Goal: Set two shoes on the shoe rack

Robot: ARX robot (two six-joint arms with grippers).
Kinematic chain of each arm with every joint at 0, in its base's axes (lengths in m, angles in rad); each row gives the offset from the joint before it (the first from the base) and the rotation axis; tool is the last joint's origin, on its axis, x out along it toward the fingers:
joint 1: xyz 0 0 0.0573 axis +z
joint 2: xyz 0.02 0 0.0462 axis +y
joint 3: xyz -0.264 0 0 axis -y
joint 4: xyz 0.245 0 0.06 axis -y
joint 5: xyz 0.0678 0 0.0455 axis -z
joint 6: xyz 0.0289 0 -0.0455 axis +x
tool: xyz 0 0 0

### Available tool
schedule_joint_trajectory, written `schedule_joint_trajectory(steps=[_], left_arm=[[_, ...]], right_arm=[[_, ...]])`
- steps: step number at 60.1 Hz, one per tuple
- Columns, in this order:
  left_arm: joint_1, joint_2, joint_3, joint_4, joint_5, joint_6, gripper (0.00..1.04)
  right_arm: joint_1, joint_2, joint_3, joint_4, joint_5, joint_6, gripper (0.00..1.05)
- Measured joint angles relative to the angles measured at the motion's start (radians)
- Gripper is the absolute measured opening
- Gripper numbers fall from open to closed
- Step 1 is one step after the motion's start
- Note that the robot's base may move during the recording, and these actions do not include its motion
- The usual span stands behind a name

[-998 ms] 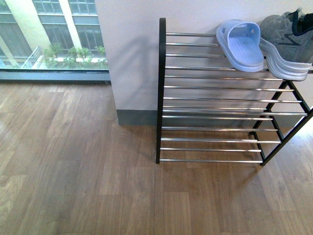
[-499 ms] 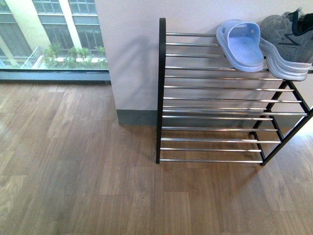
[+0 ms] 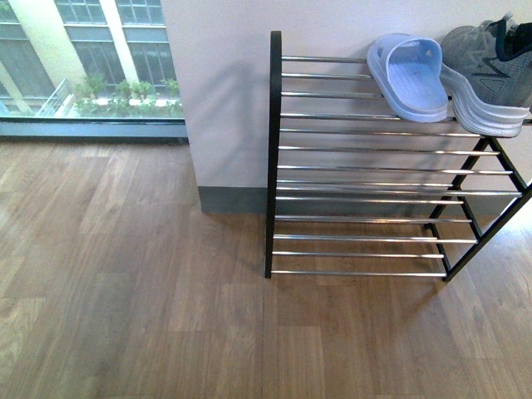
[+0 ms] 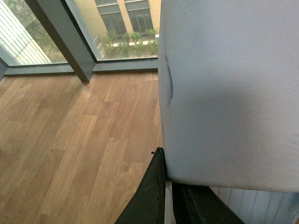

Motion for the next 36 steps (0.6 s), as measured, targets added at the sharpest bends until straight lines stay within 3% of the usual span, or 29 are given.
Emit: schedule_joint_trajectory(steps=[14,27,36], left_arm=[[0.000,0.000,0.000,0.000,0.000,0.000,0.02],[0.000,0.000,0.000,0.000,0.000,0.000,0.02],[-0.024,0.026,0.020,-0.009,0.068,-0.076,0.02]], right_arm=[[0.000,-0.003,0.000,0.000,0.000,0.000,0.02],[0.000,-0.003,0.000,0.000,0.000,-0.001,0.35],[0.000,-0.003,0.000,0.000,0.000,0.000,0.60]])
